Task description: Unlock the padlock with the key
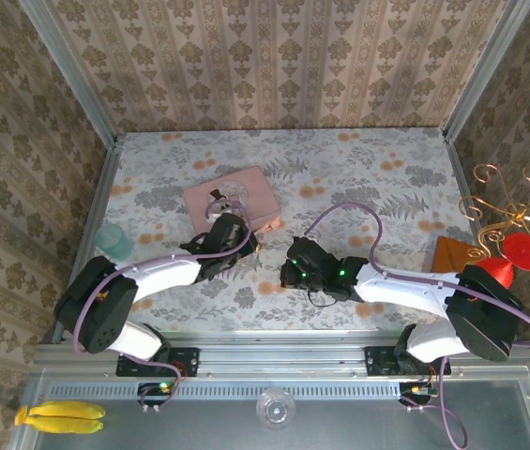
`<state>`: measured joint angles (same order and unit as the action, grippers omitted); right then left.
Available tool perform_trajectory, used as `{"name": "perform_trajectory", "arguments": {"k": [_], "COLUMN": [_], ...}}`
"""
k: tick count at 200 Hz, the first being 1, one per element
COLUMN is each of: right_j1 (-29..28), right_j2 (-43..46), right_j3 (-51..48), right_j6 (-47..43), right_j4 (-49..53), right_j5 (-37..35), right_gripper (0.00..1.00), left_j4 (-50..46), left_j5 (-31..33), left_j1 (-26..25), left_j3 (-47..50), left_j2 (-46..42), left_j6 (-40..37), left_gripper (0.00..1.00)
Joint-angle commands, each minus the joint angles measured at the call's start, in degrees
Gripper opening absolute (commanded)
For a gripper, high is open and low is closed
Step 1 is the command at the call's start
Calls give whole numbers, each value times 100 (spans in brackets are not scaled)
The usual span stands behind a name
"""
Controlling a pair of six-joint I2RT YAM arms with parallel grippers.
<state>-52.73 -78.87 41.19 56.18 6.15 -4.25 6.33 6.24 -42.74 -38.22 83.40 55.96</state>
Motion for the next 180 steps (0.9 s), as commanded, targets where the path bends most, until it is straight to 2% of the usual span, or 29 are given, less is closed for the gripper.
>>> {"name": "perform_trajectory", "arguments": {"k": [1,23,59,105,143,157,180], "right_j1": [32,52,49,47,50,50,52], "right_j2": [263,429,475,640,701,655,535], "right_j3": [36,-137,-217,-293,-326,-331,-296], "right_j6": [57,87,104,103,91,97,152], "right_j4": [-8,-79,-160,-137,-122,-148,-195], "right_j5": [-216,-281,-246,-269,-287,-267,-179], "right_gripper": [0,0,0,0,0,0,0], "left_j4": [396,2837,3882,4055,3412,3550,3613], "left_j5": [281,479,36,169,429,355,281], "left_j1": [-67,-330,-280,-185,-161,-125,-46], "left_j3": [439,1474,1471,1326,986,936,866], "left_j2": [-260,-254,465,1151,1338,1456,1591], "left_j6": [-297,-711,-997,-799,-813,-820,-742], "left_gripper": [26,26,32,38,43,42,34]}}
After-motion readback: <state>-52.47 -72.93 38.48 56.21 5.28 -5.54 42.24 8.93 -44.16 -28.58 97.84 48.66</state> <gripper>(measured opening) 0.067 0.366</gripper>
